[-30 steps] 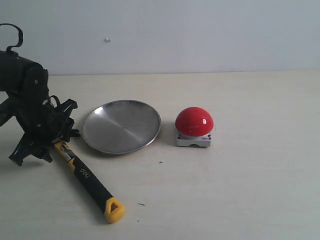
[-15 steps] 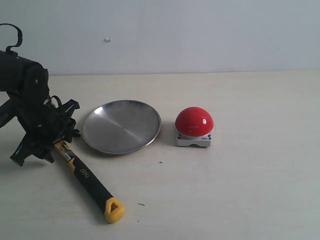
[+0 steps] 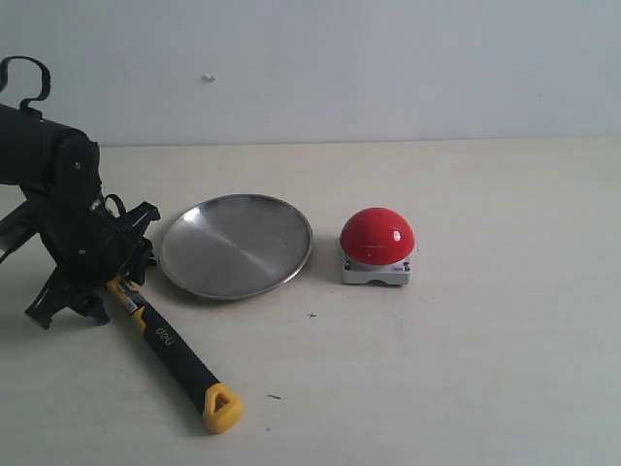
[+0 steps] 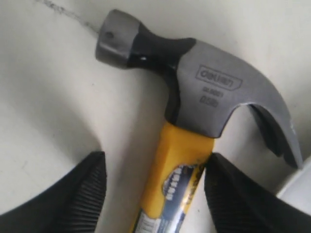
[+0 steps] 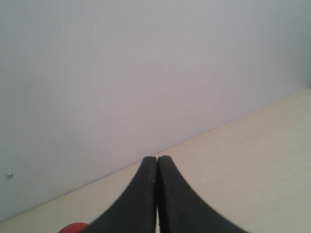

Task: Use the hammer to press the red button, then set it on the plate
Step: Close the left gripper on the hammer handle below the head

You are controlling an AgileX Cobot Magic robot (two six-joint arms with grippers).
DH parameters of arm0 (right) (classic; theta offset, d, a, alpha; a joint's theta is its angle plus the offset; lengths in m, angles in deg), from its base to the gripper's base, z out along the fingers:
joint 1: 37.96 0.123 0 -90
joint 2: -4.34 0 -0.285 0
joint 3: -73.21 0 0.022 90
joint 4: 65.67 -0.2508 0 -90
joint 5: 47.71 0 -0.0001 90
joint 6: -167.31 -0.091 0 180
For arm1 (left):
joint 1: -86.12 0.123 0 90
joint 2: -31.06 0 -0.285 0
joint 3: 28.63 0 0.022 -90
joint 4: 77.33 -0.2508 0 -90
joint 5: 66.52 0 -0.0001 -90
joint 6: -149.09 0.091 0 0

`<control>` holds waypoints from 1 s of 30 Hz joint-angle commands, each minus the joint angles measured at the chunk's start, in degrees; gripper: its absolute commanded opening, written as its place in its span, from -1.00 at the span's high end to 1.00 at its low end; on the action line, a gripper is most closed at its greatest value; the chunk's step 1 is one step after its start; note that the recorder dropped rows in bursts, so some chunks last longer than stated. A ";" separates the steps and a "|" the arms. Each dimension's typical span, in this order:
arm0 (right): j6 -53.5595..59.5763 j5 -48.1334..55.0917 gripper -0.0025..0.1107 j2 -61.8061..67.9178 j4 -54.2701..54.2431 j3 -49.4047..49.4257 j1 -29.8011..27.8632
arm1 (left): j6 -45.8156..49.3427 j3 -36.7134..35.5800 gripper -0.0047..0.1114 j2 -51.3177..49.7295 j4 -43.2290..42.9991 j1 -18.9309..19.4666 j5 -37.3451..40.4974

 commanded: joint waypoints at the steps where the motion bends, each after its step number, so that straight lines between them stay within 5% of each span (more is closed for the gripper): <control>1: 0.09 -0.12 0.96 -0.33 0.16 -0.25 -0.34 | 0.31 0.24 -0.08 -1.39 0.66 -0.31 -0.28; 9: 0.09 -0.12 0.96 -0.33 0.16 -0.25 -0.34 | 0.31 0.24 0.03 -1.38 0.78 -0.31 -0.15; 11: 0.09 -0.12 0.96 -0.33 0.16 -0.25 -0.34 | 0.31 0.24 0.30 -1.38 0.78 -0.31 -0.06; 13: 0.09 -0.12 0.96 -0.33 0.16 -0.25 -0.34 | 0.31 0.24 0.88 -1.41 1.16 -0.31 0.08; 30: 0.09 -0.12 0.96 -0.33 0.16 -0.25 -0.34 | 7.84 0.24 0.90 -1.41 -3.91 -0.44 -0.46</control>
